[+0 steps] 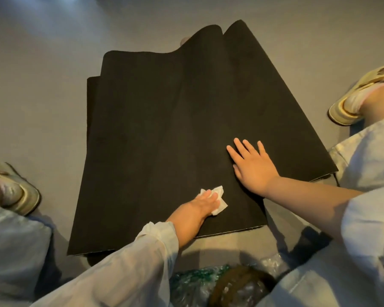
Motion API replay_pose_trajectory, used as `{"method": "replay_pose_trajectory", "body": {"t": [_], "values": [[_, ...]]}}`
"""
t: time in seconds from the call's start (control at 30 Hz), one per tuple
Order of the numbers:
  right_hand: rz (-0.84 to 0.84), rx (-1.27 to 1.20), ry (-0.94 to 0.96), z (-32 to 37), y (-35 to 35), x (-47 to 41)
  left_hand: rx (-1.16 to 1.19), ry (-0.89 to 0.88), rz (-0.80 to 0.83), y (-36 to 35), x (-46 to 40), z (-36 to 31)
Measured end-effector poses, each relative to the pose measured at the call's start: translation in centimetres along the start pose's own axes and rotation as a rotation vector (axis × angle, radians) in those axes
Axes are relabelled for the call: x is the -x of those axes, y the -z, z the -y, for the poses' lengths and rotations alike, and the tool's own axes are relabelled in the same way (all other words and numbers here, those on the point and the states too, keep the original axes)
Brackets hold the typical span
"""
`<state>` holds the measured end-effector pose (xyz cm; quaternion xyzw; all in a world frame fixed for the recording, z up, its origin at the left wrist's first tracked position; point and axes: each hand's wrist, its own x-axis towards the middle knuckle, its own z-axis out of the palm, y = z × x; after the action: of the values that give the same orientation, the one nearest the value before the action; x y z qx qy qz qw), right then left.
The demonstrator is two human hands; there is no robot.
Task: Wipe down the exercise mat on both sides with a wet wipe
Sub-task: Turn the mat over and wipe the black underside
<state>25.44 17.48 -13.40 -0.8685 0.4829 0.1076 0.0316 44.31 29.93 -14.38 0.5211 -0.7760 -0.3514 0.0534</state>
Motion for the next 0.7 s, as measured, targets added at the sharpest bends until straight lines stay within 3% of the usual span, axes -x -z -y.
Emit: {"method": "replay_pose_trajectory", "body": {"t": [0.13,0.2,0.27,0.37,0.53,0.6,0.7], "values": [[0.016,-0.155,0.402,0.7,1.2,2.7,-0.135,0.007,0.092,-0.2,0.7,-1.2],[0.047,-0.273,0.580,1.2,1.6,4.4,-0.119,-0.034,0.009,0.1,0.9,-1.6],[0.083,-0.394,0.628,1.8,1.6,5.9,0.024,-0.064,-0.144,0.5,1.0,-1.9],[0.135,-0.584,0.441,2.8,0.9,7.1,0.285,0.069,-0.281,1.3,0.5,-2.0],[-0.145,-0.810,0.134,3.5,1.2,4.6,0.564,0.140,-0.412,4.1,-2.4,-1.9],[-0.231,-0.757,0.040,2.8,2.1,2.7,0.396,0.189,-0.447,5.6,-3.3,-0.9],[-0.314,-0.723,-0.074,1.2,4.2,-0.4,-0.128,0.382,-0.135,6.3,-3.8,1.2]]}}
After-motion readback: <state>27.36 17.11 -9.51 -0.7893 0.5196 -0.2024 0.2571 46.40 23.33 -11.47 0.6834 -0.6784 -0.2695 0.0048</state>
